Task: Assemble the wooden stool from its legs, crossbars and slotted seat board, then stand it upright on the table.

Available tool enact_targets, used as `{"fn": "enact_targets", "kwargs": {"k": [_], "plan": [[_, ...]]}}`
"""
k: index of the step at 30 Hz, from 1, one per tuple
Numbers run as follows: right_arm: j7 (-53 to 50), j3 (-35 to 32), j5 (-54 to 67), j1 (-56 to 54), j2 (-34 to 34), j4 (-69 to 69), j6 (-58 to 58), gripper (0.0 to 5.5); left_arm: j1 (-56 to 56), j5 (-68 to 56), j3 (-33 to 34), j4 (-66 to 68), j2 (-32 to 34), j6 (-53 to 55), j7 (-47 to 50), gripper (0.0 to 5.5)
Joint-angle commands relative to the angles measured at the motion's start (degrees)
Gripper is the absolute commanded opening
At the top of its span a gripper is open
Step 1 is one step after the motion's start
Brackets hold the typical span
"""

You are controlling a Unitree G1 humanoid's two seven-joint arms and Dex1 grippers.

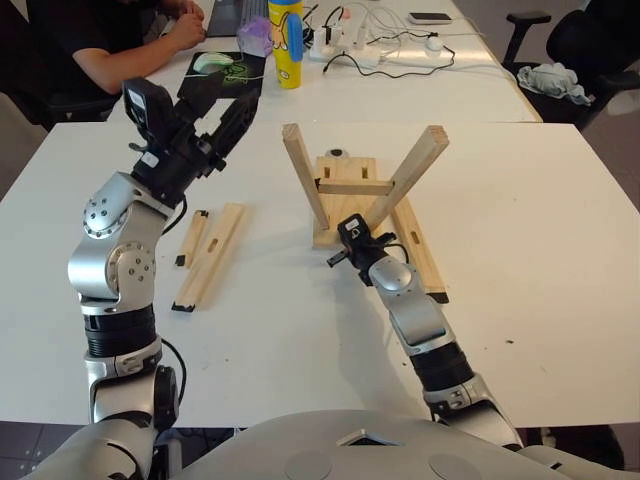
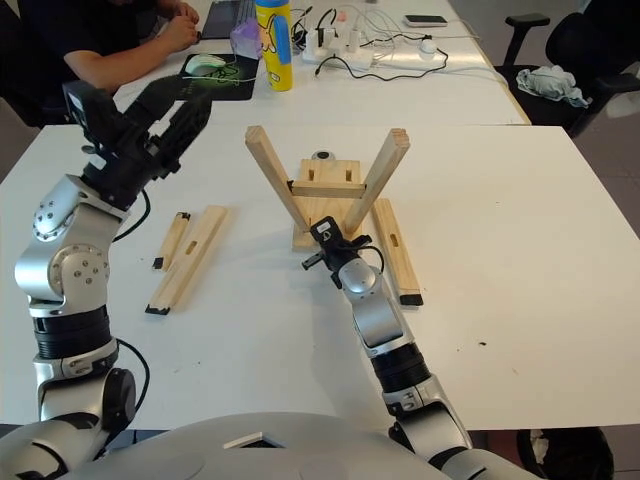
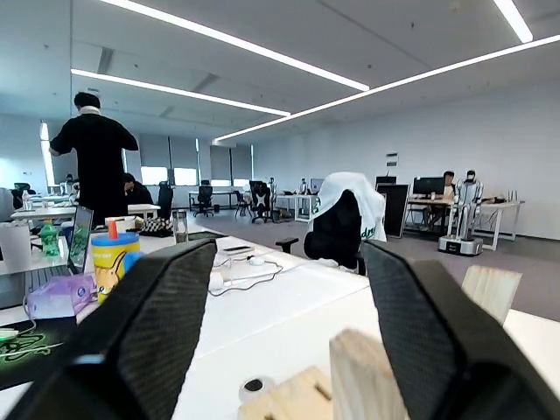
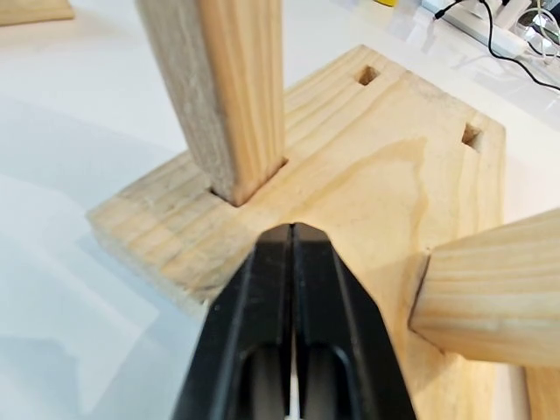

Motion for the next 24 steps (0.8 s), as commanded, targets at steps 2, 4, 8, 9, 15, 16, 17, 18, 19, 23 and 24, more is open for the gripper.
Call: {"fn": "enact_targets", "kwargs": {"k": [2, 4, 8, 9, 15, 16, 17, 18, 19, 23, 24], "plan": [[1.6, 0.6, 0.9, 4.3, -1.8, 8.2, 3.2, 0.00, -13.9, -2.7, -0.3, 1.5, -3.0, 5.4, 9.7, 2.24], [1.9, 0.9, 1.1, 4.0, -1.8, 8.8, 2.9, 0.00, -16.6, -0.3, -2.0, 4.9, -3.1, 6.0, 11.1, 1.97], [2.4, 2.1, 1.4, 3.2, -1.6, 10.1, 2.3, 0.00, -19.3, 3.8, -6.8, 10.4, -4.0, 7.6, 12.3, 1.33], [2.5, 2.3, 1.4, 3.0, -1.6, 10.4, 2.2, 0.00, -19.7, 4.7, -7.3, 11.5, -4.2, 7.5, 12.7, 1.19], [2.6, 2.5, 1.7, 3.4, -1.9, 10.8, 1.9, 0.00, -29.7, 3.9, -4.0, 10.7, -3.9, 8.0, 15.3, 0.29], [2.6, 2.5, 1.7, 3.6, -1.9, 10.7, 2.0, 0.00, -30.4, 4.5, -4.4, 10.5, -3.7, 8.4, 15.7, 0.16], [2.6, 2.5, 1.7, 3.6, -1.8, 10.6, 2.0, 0.00, -30.1, 6.2, -5.8, 10.7, -3.2, 8.9, 15.7, 0.04], [2.6, 2.6, 1.8, 3.6, -1.8, 10.6, 2.1, 0.00, -29.0, 7.2, -7.1, 11.7, -3.3, 9.8, 15.6, 0.04], [2.6, 2.6, 1.8, 3.6, -1.8, 10.6, 2.2, 0.00, -26.4, 8.7, -10.0, 13.5, -3.5, 11.2, 14.7, 0.04], [3.1, 3.3, 1.6, 3.1, -1.5, 10.5, 2.6, 0.00, -14.0, 16.9, -23.6, 19.4, -3.6, 15.0, 13.4, 0.04], [3.2, 3.5, 1.6, 2.9, -1.5, 10.4, 2.7, 0.00, -12.0, 18.2, -25.1, 19.9, -3.8, 15.3, 13.6, 0.04]]}}
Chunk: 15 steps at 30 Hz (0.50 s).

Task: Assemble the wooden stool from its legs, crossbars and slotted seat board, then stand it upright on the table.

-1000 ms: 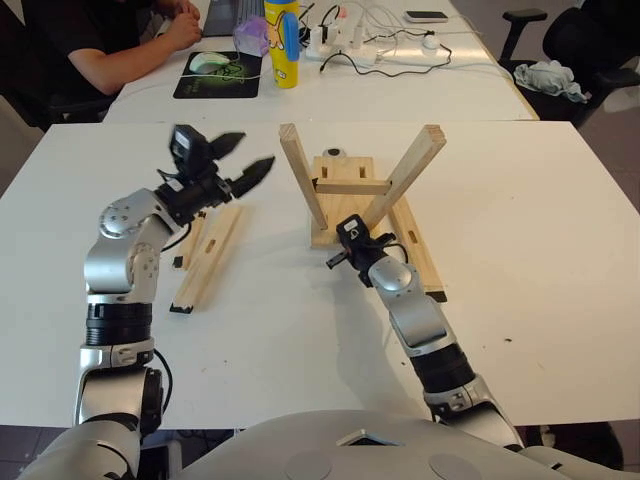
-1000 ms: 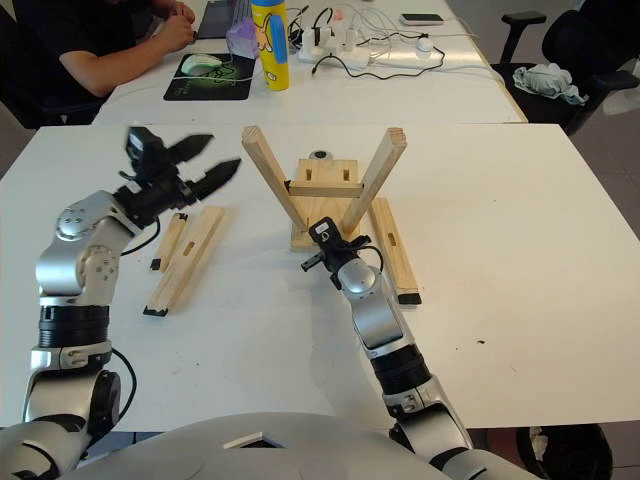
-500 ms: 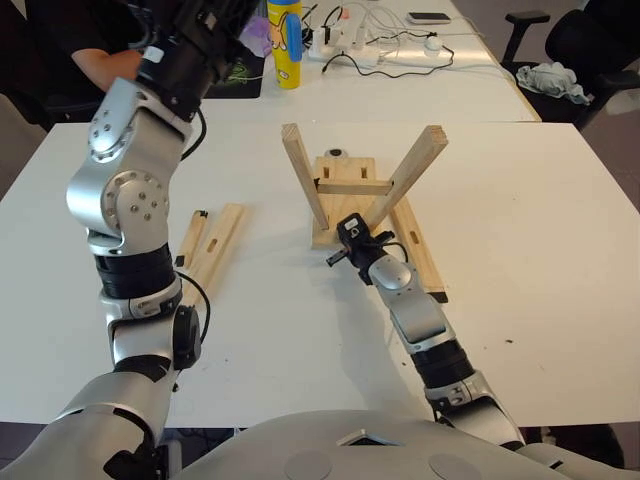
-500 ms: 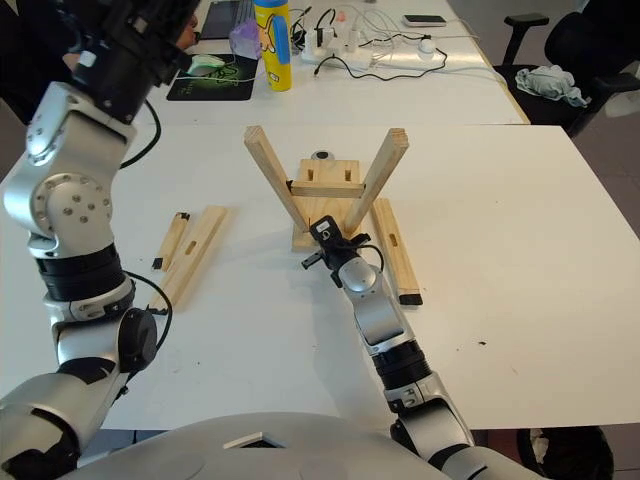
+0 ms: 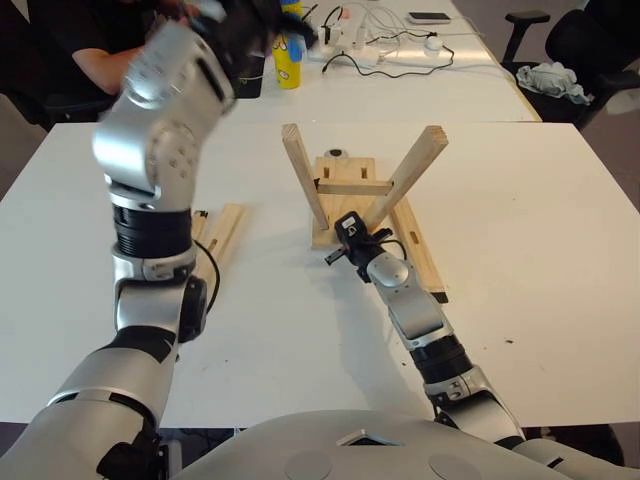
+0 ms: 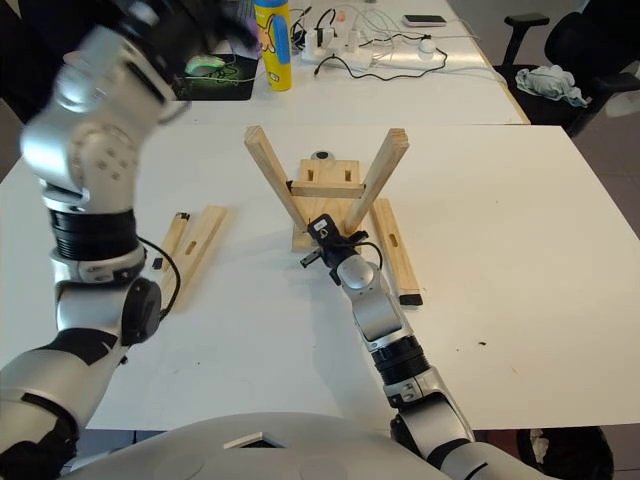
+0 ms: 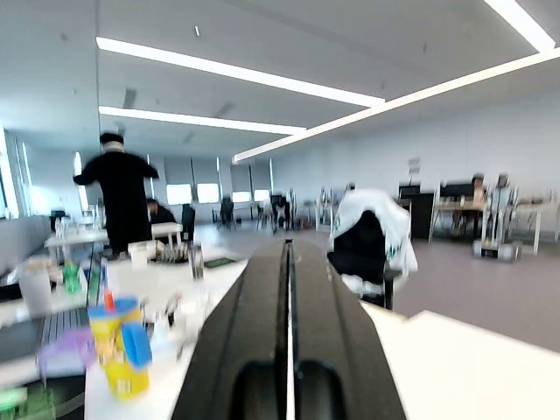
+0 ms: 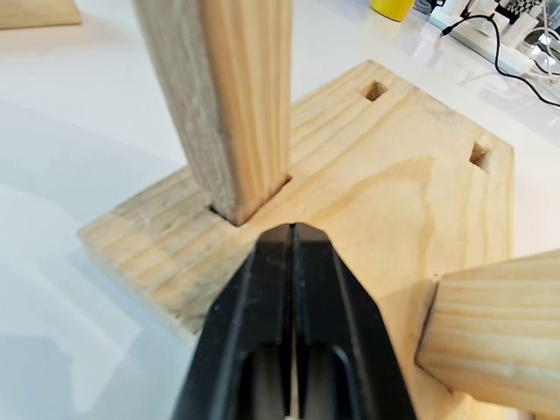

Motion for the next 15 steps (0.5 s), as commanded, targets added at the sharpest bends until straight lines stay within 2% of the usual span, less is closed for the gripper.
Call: {"fn": "enact_targets", "kwargs": {"k": [1, 8, 12, 15], "plan": [[3.2, 2.8, 0.5, 5.2, -0.8, 6.3, 6.2, 0.00, 10.4, 6.0, -7.5, 3.9, -0.9, 2.3, 0.6, 0.04], [2.8, 2.2, 1.0, 5.5, -0.6, 6.8, 6.2, 0.00, 1.0, 4.8, 1.3, -2.6, -7.7, -6.2, 5.8, 0.04], [3.0, 2.2, 1.0, 5.0, -0.5, 7.6, 5.8, 0.00, -4.4, 6.6, 5.9, -10.3, -7.6, -12.7, 9.0, 0.04], [2.9, 2.0, 1.1, 5.2, -0.7, 7.5, 5.8, 0.00, -4.5, 7.5, 5.6, -13.2, -6.5, -10.6, 9.2, 0.04]]}}
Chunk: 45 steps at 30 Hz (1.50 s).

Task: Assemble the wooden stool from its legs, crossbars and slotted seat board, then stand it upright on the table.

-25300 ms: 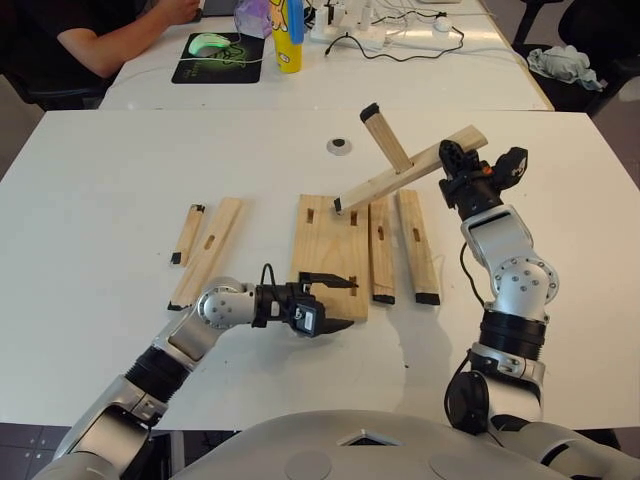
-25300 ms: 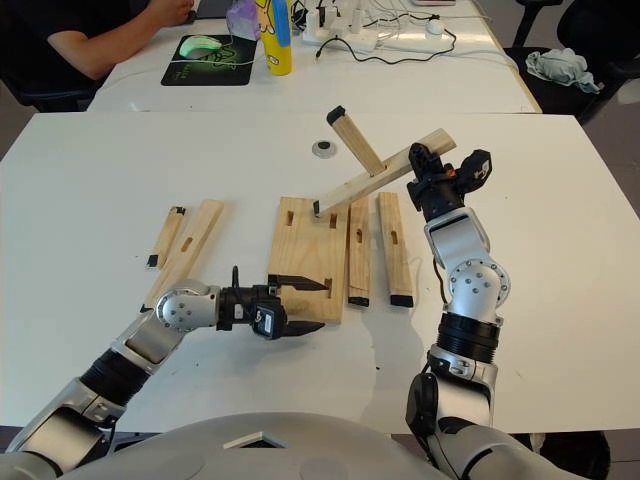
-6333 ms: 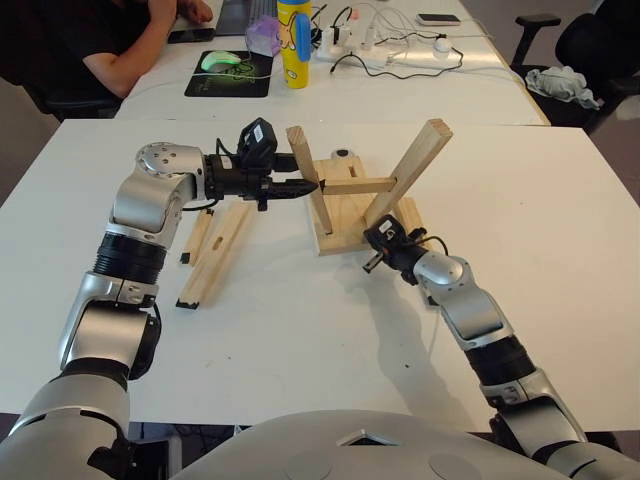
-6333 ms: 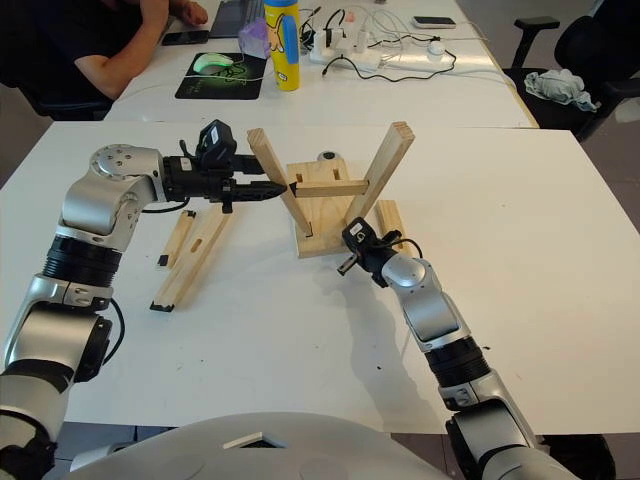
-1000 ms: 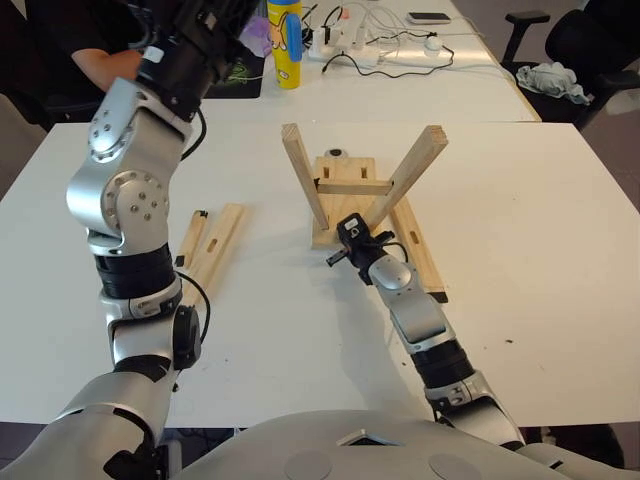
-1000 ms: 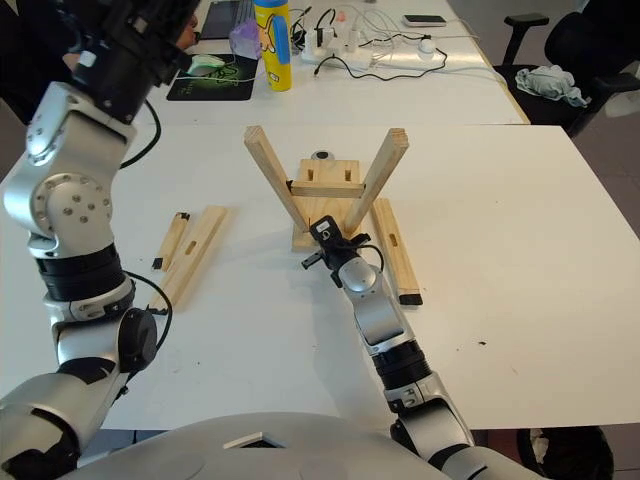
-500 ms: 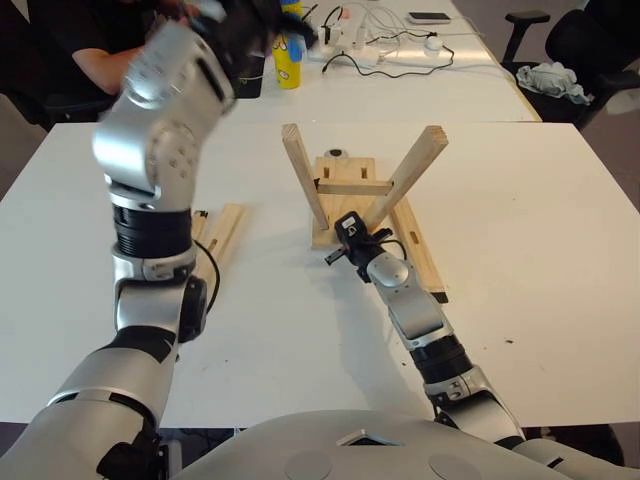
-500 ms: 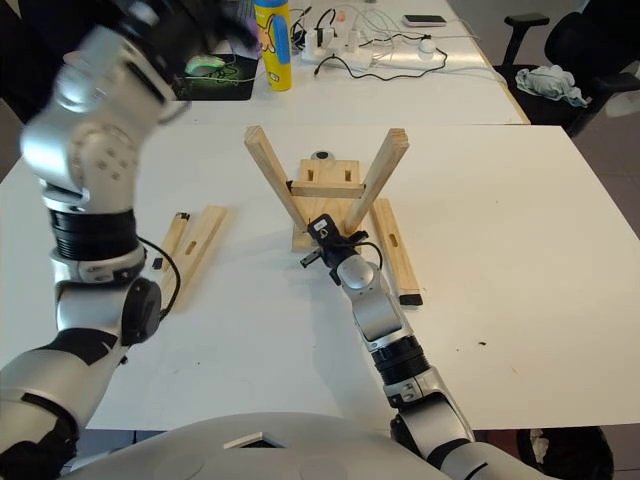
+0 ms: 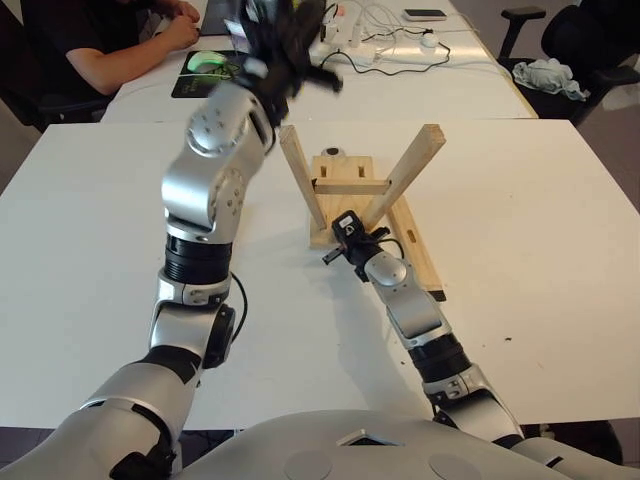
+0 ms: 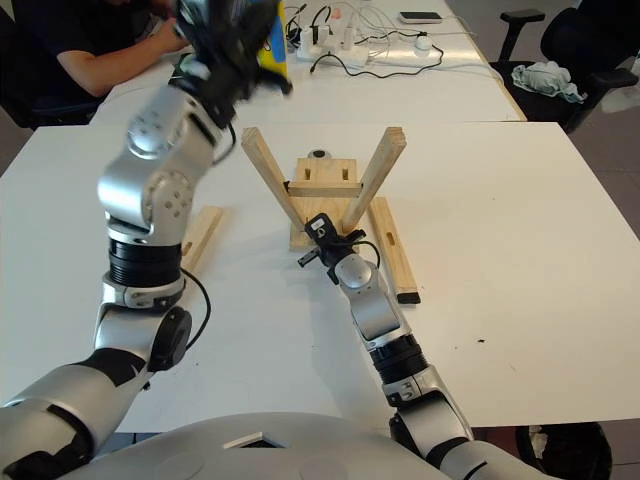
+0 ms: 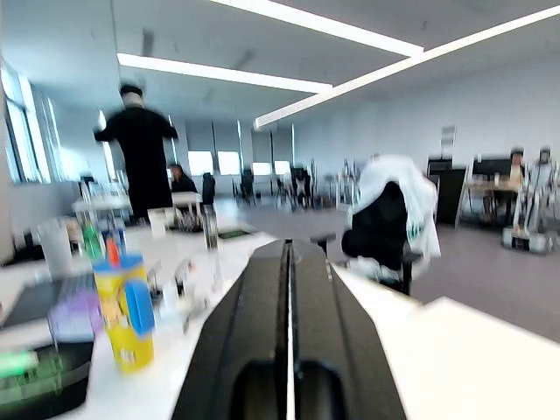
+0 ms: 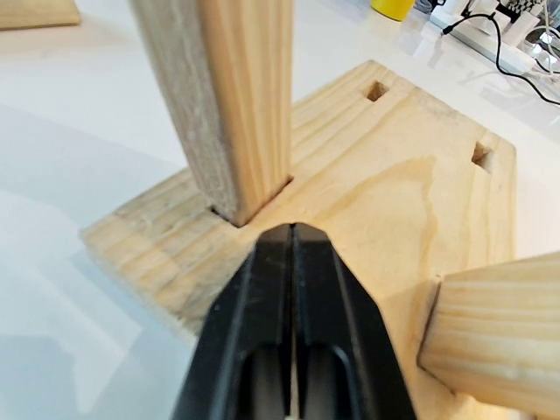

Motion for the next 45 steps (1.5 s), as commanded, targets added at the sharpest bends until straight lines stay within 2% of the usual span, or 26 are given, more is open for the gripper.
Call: {"fn": "enact_targets", "kwargs": {"k": [1, 4, 6, 8, 11, 15, 18, 21, 23, 28, 33, 35, 37, 41, 45], "plan": [[2.8, 1.7, 1.0, 5.7, -0.9, 7.2, 5.8, 0.00, 0.4, 1.8, 0.0, -4.1, 1.6, 2.8, 0.8, 0.04], [3.0, 1.9, 0.9, 5.5, -1.0, 7.4, 5.7, 0.00, 7.5, 3.4, -3.5, -0.2, 2.1, 9.8, 0.6, 0.04], [3.1, 1.9, 0.9, 5.5, -1.0, 7.5, 5.6, 0.00, 13.0, 5.5, -8.5, 4.0, 3.2, 14.7, -0.9, 0.04], [3.4, 2.2, 0.9, 5.2, -1.0, 7.7, 5.6, 0.00, 17.6, 6.7, -10.6, 5.8, 3.0, 16.2, -1.3, 0.04], [3.6, 2.1, 1.0, 4.8, -1.1, 7.8, 5.5, 0.00, 18.1, 7.3, -9.6, 3.8, 2.0, 13.9, -0.6, 0.04], [3.4, 1.7, 1.1, 4.9, -1.0, 8.1, 4.4, 0.00, 13.6, 8.7, -5.5, 2.1, -0.1, 5.2, 2.0, 0.04], [1.7, 0.6, 1.6, 4.7, -0.7, 6.9, -2.2, 0.00, 13.5, 12.0, -2.8, -0.5, -0.1, -1.4, 6.0, 0.04], [0.9, -2.0, 4.2, 6.2, -0.5, -1.0, -15.3, 0.00, 17.8, 14.8, -0.5, -6.8, 0.1, -6.2, 9.3, 0.04], [1.6, -2.4, 5.4, 7.5, -1.1, -7.8, -19.3, 0.00, 22.2, 17.1, -0.4, -11.5, 0.6, -9.0, 10.3, 0.04], [7.0, -4.0, 9.6, 14.1, -5.9, -23.2, -17.5, 0.00, 37.0, 20.6, -1.3, -19.3, 0.8, -6.9, 10.3, 0.04], [9.1, -13.1, 13.0, 26.3, -13.2, -28.2, -16.8, 0.00, 48.6, 18.3, -2.3, -22.2, -2.4, -0.8, 9.7, 0.04], [4.2, -18.5, 10.7, 28.8, -13.6, -27.6, -19.0, 0.00, 49.1, 17.7, -2.3, -22.7, -3.3, -0.4, 9.6, 0.04], [-4.2, -24.9, 9.5, 28.3, -10.2, -28.3, -17.1, 0.00, 47.3, 18.0, -2.2, -21.9, -3.6, -1.2, 9.8, 0.04], [-12.0, -30.4, 8.9, 20.5, -8.7, -26.8, -16.4, 0.00, 43.5, 20.8, -1.7, -20.8, -3.3, -3.8, 11.2, 0.04], [-13.5, -30.2, 8.6, 13.7, -8.4, -26.3, -15.9, 0.00, 40.7, 22.6, -1.3, -20.3, -3.0, -5.6, 12.0, 0.04]]}}
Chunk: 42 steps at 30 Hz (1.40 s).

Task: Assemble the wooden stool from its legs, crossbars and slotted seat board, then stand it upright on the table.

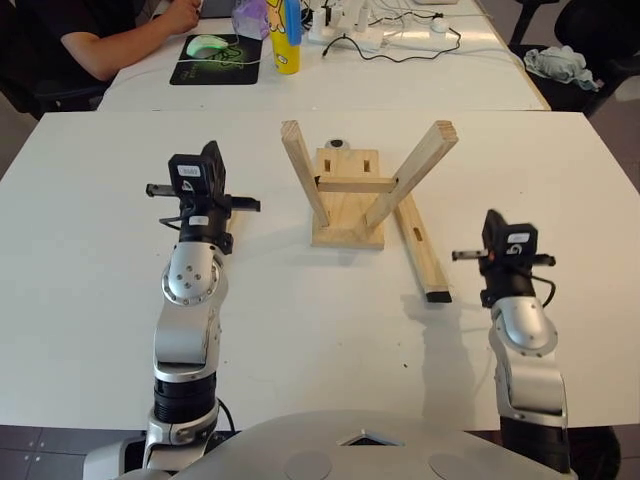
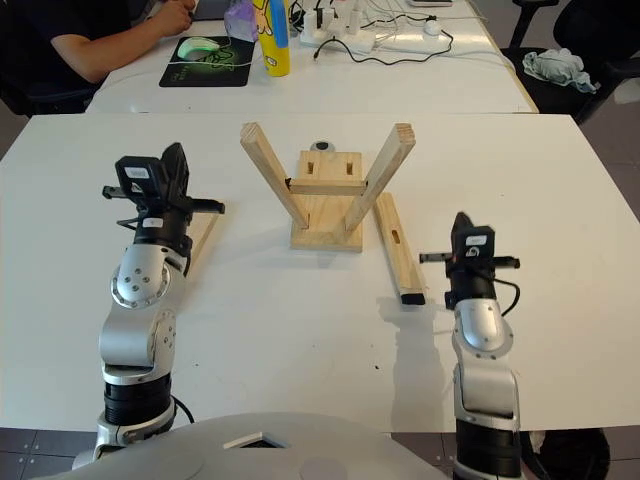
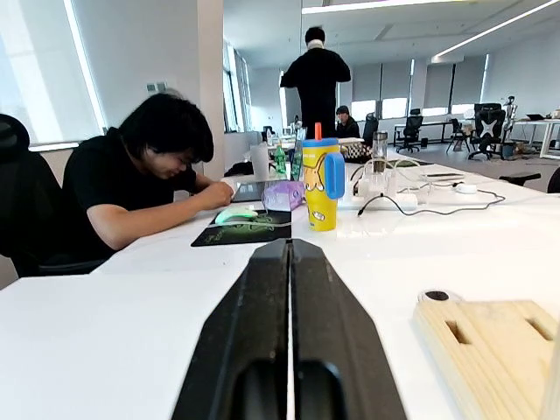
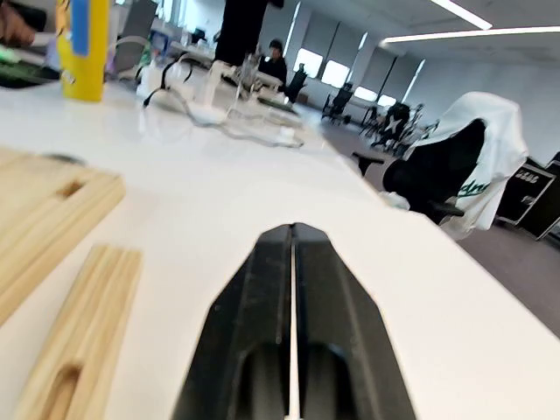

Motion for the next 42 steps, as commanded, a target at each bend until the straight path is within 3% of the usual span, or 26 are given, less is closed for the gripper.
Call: {"fn": "enact_targets", "kwargs": {"k": [1, 6, 9, 11, 19, 23, 29, 36, 42], "plan": [[-1.8, 0.7, -0.4, -6.5, 0.8, 0.0, 1.1, 0.00, -3.1, 2.4, 0.4, 0.8, 0.4, -1.9, 0.9, 0.04], [1.7, 6.6, 1.1, -9.1, 2.5, -0.8, 2.0, 0.00, -3.4, 3.1, -2.9, 1.7, 0.4, -1.4, -1.6, 0.04], [10.2, 19.3, -4.5, -6.3, -2.4, -0.6, -2.4, 0.00, -4.1, 3.1, -15.8, 9.2, 2.9, 3.5, -12.8, 0.04], [12.3, 23.1, -6.4, -4.4, -3.6, 1.2, -0.7, 0.00, -3.0, 3.7, -17.9, 11.5, 3.2, 6.6, -14.0, 0.04], [10.7, 18.4, -5.7, -4.1, -3.1, 8.9, 7.6, 0.00, -0.9, 5.8, -11.3, 13.6, 4.8, 12.2, -10.2, 0.04], [14.1, 15.5, -1.6, -10.5, -3.6, 18.0, 5.8, 0.00, 1.6, 6.0, -10.0, 14.1, 8.0, 11.9, -11.9, 0.04], [22.4, 12.5, 5.9, -23.0, -3.9, 32.7, 0.6, 0.00, -2.8, -1.2, -6.7, 17.9, 18.8, 5.3, -28.9, 0.04], [28.6, 15.8, 6.7, -26.0, -3.7, 39.0, -4.5, 0.00, -5.3, -9.2, -15.2, 10.7, 26.4, 7.5, -50.0, 0.04], [32.2, 21.4, 6.0, -24.0, -1.5, 36.8, -7.7, 0.00, -8.2, -1.2, -23.0, 18.2, 24.2, 6.5, -45.6, 0.04]]}}
